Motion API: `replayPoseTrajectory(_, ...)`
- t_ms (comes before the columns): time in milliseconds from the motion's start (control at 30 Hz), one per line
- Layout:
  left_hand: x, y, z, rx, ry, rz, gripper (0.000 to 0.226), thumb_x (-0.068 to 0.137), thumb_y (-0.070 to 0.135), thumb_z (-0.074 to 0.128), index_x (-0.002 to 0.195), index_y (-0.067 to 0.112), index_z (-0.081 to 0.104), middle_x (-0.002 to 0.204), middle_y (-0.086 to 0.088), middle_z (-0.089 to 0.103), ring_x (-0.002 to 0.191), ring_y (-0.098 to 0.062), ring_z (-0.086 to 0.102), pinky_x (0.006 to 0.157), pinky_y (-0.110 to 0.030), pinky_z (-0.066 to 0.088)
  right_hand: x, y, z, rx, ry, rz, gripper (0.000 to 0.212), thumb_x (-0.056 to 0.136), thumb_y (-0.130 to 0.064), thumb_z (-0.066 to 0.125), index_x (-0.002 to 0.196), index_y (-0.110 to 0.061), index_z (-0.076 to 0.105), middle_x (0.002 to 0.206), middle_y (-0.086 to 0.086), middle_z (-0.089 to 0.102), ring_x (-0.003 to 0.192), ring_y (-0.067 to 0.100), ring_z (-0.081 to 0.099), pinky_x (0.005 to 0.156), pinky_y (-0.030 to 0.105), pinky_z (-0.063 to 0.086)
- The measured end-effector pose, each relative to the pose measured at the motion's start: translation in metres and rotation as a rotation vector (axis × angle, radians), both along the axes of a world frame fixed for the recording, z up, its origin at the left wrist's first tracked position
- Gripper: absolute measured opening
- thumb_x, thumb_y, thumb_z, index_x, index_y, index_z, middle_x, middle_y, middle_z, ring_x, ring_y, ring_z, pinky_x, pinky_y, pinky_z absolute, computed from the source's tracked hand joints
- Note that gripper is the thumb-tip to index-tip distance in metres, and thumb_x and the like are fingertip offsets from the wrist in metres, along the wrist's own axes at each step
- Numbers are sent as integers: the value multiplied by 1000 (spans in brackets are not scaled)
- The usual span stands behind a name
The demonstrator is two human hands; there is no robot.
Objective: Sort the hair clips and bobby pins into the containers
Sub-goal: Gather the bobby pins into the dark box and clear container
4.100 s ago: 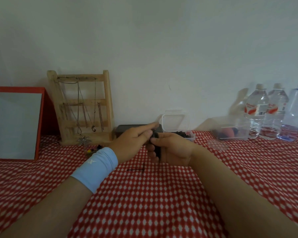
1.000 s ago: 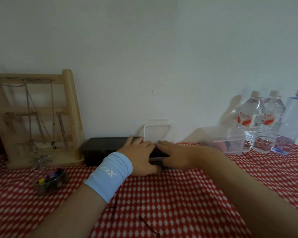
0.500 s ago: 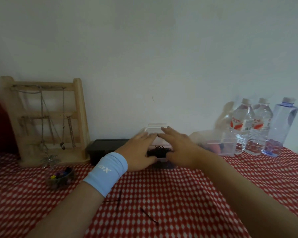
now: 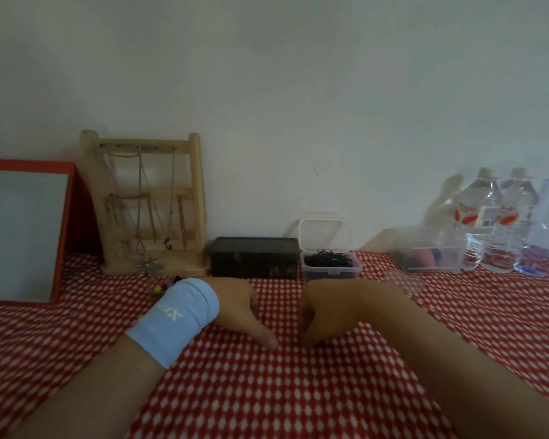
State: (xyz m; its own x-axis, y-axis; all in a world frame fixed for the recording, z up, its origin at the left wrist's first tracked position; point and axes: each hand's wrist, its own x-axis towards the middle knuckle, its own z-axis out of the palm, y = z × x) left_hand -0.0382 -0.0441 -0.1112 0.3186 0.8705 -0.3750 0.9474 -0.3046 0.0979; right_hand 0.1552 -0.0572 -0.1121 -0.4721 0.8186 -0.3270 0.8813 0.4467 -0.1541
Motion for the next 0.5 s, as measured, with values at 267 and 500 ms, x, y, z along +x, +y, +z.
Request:
replayPoseTrajectory(267,-3,2,-2,74,-110,-155,25,86,28,70,111,25,71,87,20,59,83,-1,55,85,-20,45,-14,10,-9,286,195,-11,14,92,-34,66,103,-28,73,97,-13,68,85,4,62,86,31,56)
replayPoseTrajectory(500,-20,11,0,55,5,-70,30,76,35,80,103,21,75,97,12,64,89,-7,57,81,-22,46,-27,18,-22,187,243,58,22,90,-33,71,111,-27,75,109,-12,72,95,2,64,91,24,54)
